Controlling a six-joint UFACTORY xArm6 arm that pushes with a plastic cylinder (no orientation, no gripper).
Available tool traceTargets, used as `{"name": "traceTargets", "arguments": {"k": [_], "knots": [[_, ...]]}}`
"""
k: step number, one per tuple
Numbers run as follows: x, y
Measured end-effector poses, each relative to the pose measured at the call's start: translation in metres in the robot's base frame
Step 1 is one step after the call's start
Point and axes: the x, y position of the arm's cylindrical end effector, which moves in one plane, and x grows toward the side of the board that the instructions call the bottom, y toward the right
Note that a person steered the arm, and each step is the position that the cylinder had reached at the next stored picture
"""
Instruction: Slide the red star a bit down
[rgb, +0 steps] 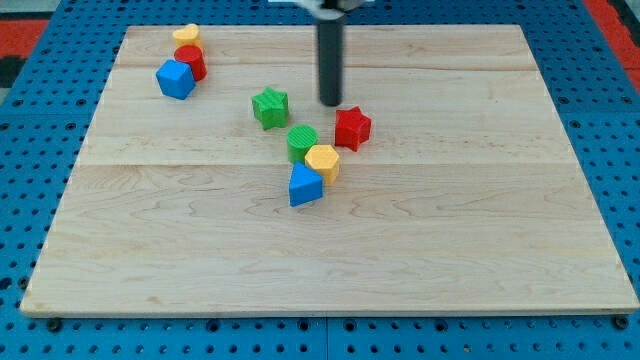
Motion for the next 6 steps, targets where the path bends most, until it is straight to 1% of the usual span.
{"name": "traceTargets", "arguments": {"k": [1, 2, 3, 4, 5, 6], "knots": [[-0.039, -0.052], [-0.029, -0.118], [0.035, -0.077], [0.048, -0.075], [0.003, -0.050], [0.040, -0.007]]}}
